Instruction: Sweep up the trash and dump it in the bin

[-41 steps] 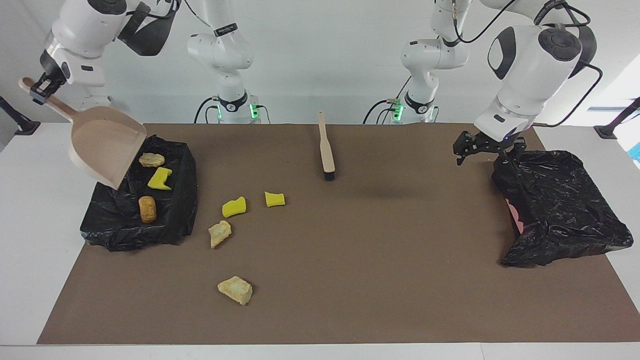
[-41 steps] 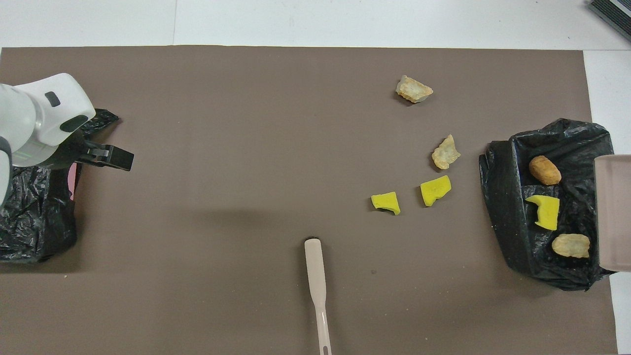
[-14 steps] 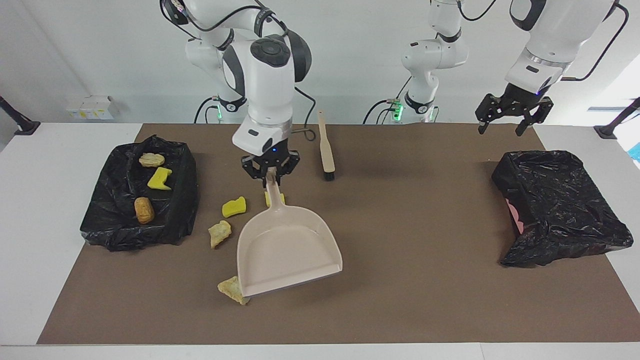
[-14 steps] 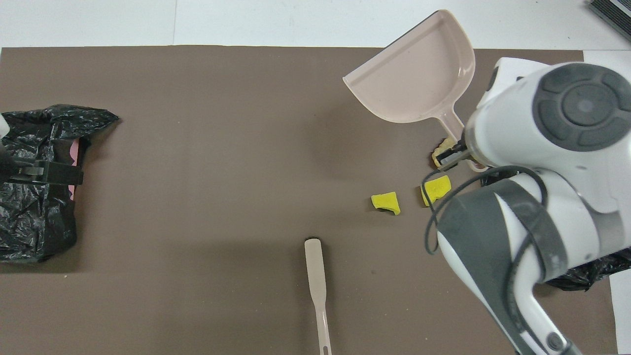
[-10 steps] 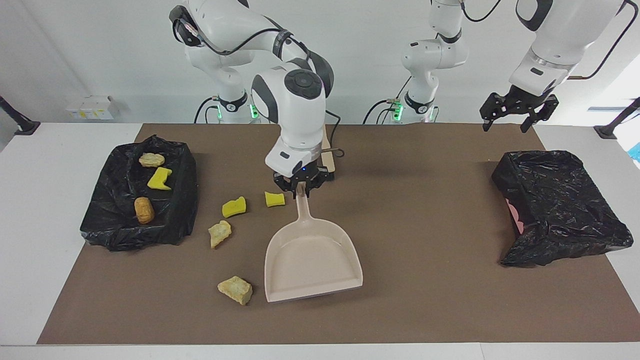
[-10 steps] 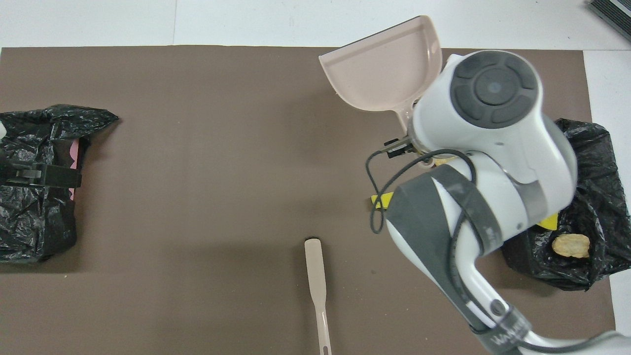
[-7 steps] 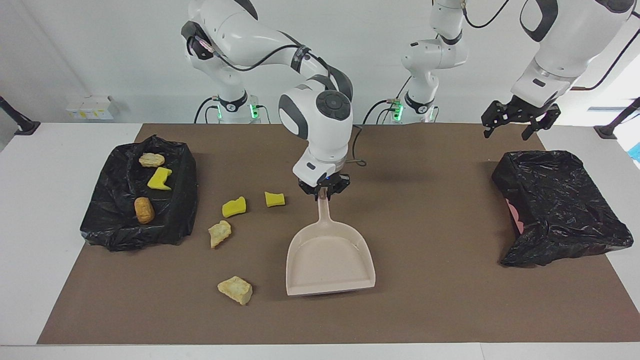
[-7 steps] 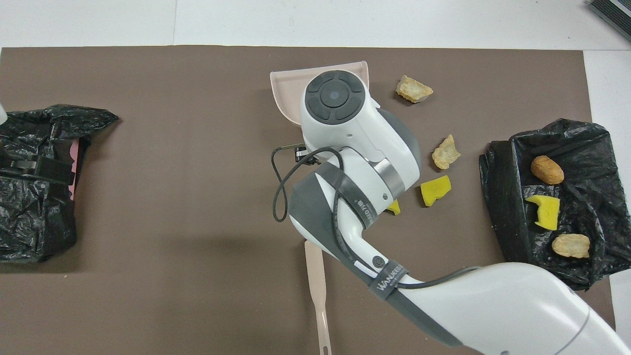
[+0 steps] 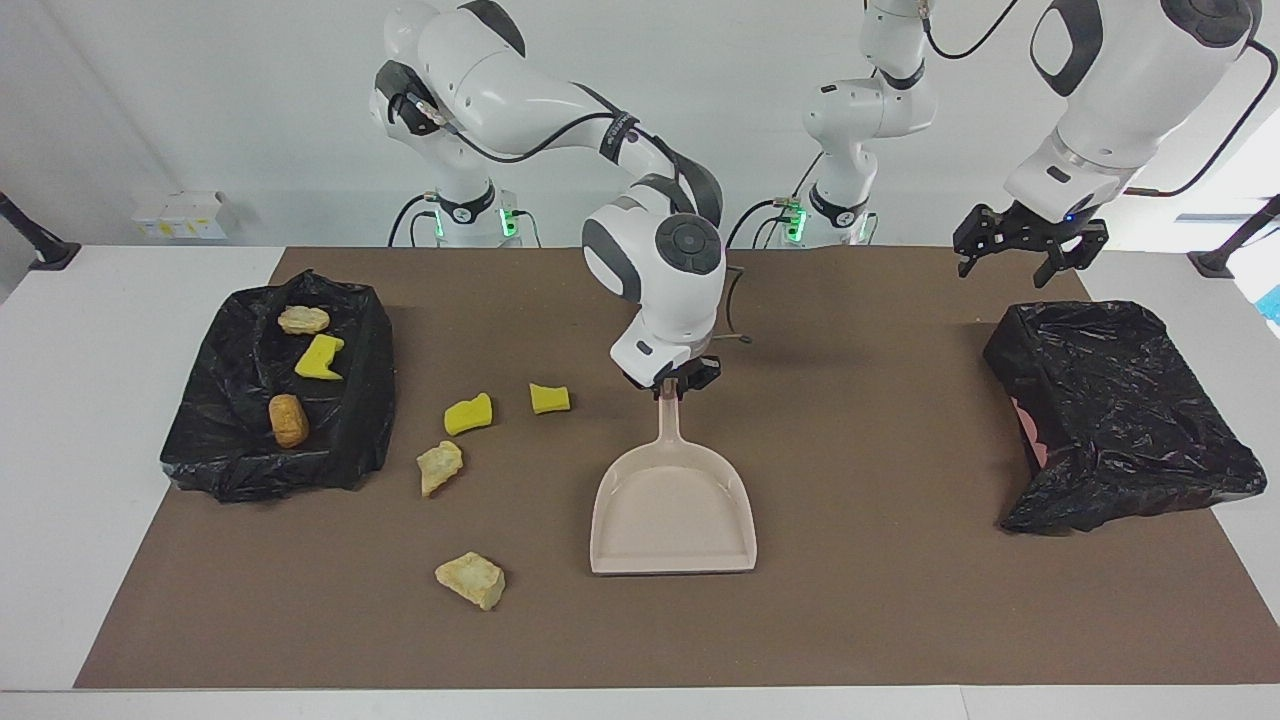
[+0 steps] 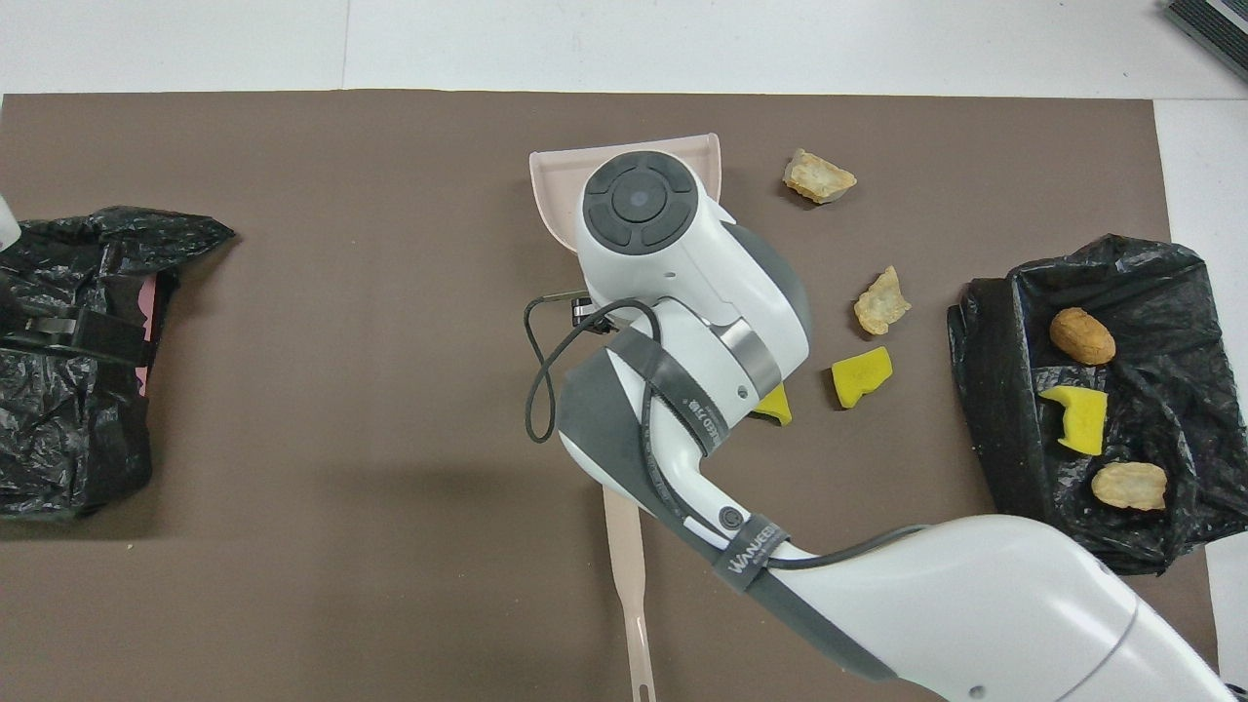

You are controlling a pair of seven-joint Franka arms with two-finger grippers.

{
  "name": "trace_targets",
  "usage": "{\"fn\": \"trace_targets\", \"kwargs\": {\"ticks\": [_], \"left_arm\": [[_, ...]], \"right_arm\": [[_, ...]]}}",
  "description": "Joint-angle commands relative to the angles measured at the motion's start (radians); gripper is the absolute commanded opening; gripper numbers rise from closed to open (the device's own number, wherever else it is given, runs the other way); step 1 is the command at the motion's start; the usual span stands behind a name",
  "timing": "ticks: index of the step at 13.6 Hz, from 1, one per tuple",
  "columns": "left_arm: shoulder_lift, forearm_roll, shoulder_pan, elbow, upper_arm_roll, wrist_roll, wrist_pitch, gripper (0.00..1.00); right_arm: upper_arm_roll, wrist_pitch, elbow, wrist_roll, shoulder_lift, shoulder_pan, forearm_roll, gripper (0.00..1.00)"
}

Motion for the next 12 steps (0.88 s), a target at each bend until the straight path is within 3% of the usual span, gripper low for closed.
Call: {"fn": "trace_targets", "kwargs": {"ticks": [1, 3, 8, 9, 10, 12], "left_arm": [[-0.034, 0.01, -0.007, -0.061, 0.0, 0.013, 0.045, 1.0], [-0.033, 0.009, -0.01, -0.066, -0.008, 0.002, 0.056, 1.0], [-0.03, 0.009, -0.069, -0.118, -0.008, -0.007, 0.134, 1.0], [-0.03, 0.007, -0.073, -0.127, -0.008, -0.007, 0.151, 1.0], [-0.023, 0.003, -0.081, -0.127, -0.008, -0.008, 0.162, 1.0], [-0.005, -0.022, -0.093, -0.127, -0.008, -0.048, 0.206, 1.0]], "right_arm": [[0.001, 0.041, -0.05, 0.02, -0.015, -0.014, 0.024, 0.02], [0.002, 0.036, -0.058, 0.019, -0.018, -0.017, 0.025, 0.12], [0.002, 0.004, -0.055, 0.023, -0.024, -0.016, 0.027, 0.59], [0.002, 0.004, -0.056, 0.027, -0.041, -0.016, 0.03, 0.66], [0.002, -0.002, -0.061, 0.025, -0.066, -0.019, 0.03, 0.81], [0.005, -0.033, -0.078, 0.022, -0.124, -0.042, 0.043, 0.91]]}}
